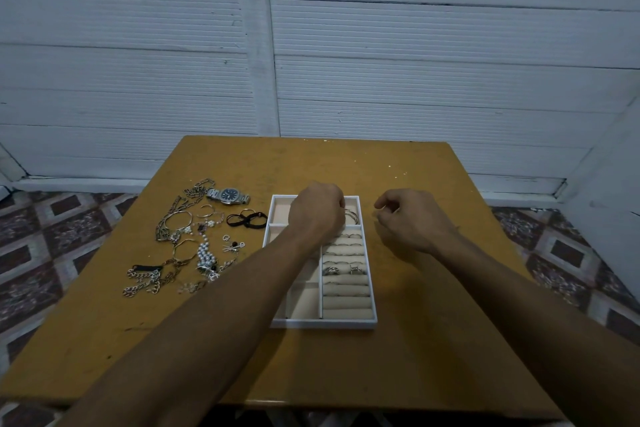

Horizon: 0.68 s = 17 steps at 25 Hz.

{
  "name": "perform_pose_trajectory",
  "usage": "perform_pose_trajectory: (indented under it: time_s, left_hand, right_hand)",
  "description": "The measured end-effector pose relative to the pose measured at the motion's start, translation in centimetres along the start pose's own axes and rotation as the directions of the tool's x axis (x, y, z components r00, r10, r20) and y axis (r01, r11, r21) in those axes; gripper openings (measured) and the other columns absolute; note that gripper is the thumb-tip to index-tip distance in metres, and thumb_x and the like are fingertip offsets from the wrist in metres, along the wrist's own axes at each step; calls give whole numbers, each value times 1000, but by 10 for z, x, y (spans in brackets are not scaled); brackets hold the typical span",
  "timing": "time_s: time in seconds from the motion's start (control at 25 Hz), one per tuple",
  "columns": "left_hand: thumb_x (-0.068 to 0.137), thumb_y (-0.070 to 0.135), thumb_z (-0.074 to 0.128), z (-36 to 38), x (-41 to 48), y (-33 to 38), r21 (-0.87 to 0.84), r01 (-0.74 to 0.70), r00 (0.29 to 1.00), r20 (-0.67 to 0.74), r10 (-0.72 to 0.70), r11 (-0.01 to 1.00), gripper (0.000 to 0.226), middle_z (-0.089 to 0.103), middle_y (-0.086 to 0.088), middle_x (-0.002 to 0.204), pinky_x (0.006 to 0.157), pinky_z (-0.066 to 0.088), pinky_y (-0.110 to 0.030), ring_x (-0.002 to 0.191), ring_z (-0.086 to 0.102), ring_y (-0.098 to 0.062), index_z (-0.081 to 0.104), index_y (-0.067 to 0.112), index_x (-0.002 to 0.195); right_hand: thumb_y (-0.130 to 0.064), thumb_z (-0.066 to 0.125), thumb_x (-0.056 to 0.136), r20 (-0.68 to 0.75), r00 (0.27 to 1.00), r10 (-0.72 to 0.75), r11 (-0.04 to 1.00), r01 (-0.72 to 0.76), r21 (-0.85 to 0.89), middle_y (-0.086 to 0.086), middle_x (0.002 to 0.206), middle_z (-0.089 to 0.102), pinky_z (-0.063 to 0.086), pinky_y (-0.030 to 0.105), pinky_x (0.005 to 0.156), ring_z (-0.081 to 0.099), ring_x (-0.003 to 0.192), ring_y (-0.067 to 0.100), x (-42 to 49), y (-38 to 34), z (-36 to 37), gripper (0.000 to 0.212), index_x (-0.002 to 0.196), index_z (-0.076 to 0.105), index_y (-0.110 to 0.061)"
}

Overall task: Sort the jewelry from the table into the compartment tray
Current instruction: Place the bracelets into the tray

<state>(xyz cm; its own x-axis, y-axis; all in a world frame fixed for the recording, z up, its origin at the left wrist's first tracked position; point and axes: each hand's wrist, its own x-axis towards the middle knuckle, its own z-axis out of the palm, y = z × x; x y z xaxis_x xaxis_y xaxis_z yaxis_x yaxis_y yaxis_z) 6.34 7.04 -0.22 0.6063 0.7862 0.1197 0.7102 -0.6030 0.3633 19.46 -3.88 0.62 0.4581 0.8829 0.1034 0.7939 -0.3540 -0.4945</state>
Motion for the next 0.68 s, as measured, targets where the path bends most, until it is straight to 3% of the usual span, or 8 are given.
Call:
perform_pose_trajectory:
  time_s: [0.2,0.36,0.56,0.68]
  left_hand:
    - [86,15,54,1,-8,6,194,-74,997,21,72,978,26,66,-12,101,68,48,-33,93,63,-32,69,16,108]
    - [84,16,58,0,-13,10,248,-108,994,59,96,963,25,67,-11,97,62,43,-32,89,64,-30,68,14,108]
    - [87,15,52,-6,-17,3,112,-114,991,88,104,987,23,66,-13,97,64,48,-33,89,63,-31,65,15,106]
    - [94,20,47,-14,-23,-13,-42,-144,989,33,146,989,28,67,-13,107,78,52,-40,99,62,-32,64,16,116]
  right_hand:
    - [-24,57,92,9,1000,-8,1000,9,-14,1,108,69,51,29,78,60,91,12,-4,-1,-1,26,115,67,-19]
    - [-24,57,91,14,1000,-15,1000,15,-14,0,109,69,51,28,77,61,91,13,-7,-4,0,25,114,68,-19]
    - [-25,58,91,29,1000,4,1000,-4,-14,0,111,69,50,28,79,61,94,13,-9,-7,-4,26,114,67,-20]
    - [-25,59,90,43,999,7,1000,-7,-16,0,118,66,49,28,80,60,100,14,-10,-12,-7,30,119,65,-20]
